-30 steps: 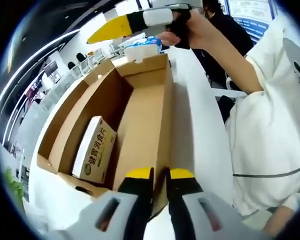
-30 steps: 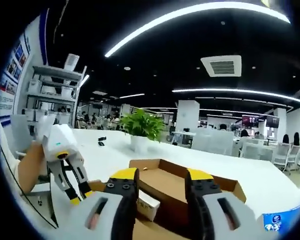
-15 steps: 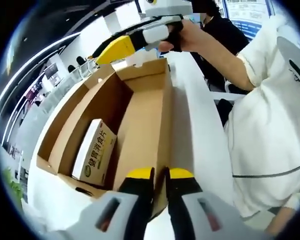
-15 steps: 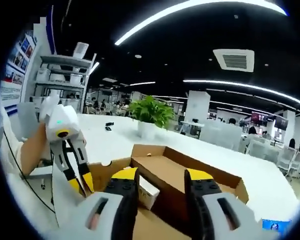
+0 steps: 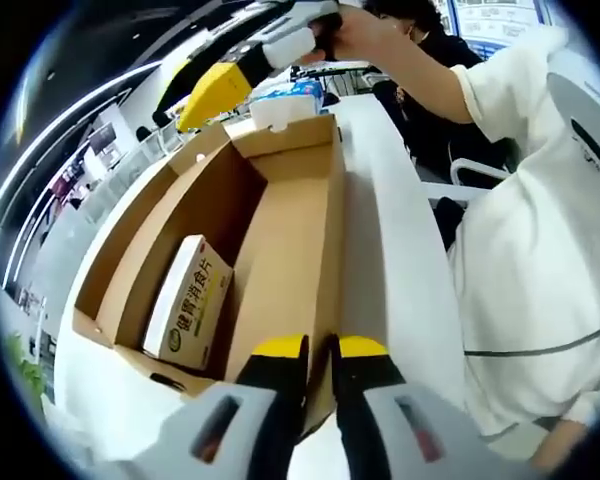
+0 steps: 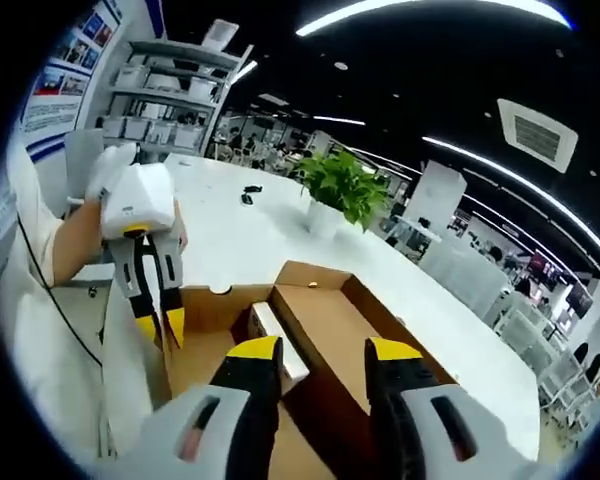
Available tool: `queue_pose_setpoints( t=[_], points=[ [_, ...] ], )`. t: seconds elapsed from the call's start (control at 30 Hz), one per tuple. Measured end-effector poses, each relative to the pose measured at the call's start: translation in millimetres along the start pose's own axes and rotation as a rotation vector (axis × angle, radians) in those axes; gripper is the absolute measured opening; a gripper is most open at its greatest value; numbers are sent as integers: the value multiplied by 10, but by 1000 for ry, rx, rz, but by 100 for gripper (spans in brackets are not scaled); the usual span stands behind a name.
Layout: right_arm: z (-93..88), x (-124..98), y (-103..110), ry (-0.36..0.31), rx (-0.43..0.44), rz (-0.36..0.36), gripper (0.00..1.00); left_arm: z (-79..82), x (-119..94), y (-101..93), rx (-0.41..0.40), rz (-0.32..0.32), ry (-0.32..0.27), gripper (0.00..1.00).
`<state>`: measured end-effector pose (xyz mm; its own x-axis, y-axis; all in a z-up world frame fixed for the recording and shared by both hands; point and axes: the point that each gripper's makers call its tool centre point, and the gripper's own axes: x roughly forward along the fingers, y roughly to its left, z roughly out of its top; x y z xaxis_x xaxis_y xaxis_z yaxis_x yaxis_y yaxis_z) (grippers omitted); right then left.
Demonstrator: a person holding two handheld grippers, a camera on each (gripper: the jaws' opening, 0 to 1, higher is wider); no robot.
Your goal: Operate the shoe box by opening the lid, removing the specified soft item, and placing it in the target area until the item is outside and the box remains undamaged.
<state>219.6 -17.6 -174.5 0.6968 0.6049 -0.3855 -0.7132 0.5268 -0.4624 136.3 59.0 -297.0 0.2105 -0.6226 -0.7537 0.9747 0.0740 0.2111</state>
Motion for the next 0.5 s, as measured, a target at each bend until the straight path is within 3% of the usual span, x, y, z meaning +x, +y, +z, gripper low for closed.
queue_pose_setpoints(
  t=[0.1, 0.37, 0.47, 0.5],
  points=[
    [-58, 78, 22, 20, -27, -9, 32, 0, 1, 0, 3, 6, -4, 9],
    [0, 165, 90, 19, -47, 21, 31, -1, 5, 8, 1, 4, -3, 9],
    [-15, 242, 129, 47, -68, 54, 21, -3, 4, 7, 0, 6, -4, 9],
    [-11, 269, 139, 50, -73, 66, 23, -4, 4, 8, 0, 6, -4, 9]
  ],
)
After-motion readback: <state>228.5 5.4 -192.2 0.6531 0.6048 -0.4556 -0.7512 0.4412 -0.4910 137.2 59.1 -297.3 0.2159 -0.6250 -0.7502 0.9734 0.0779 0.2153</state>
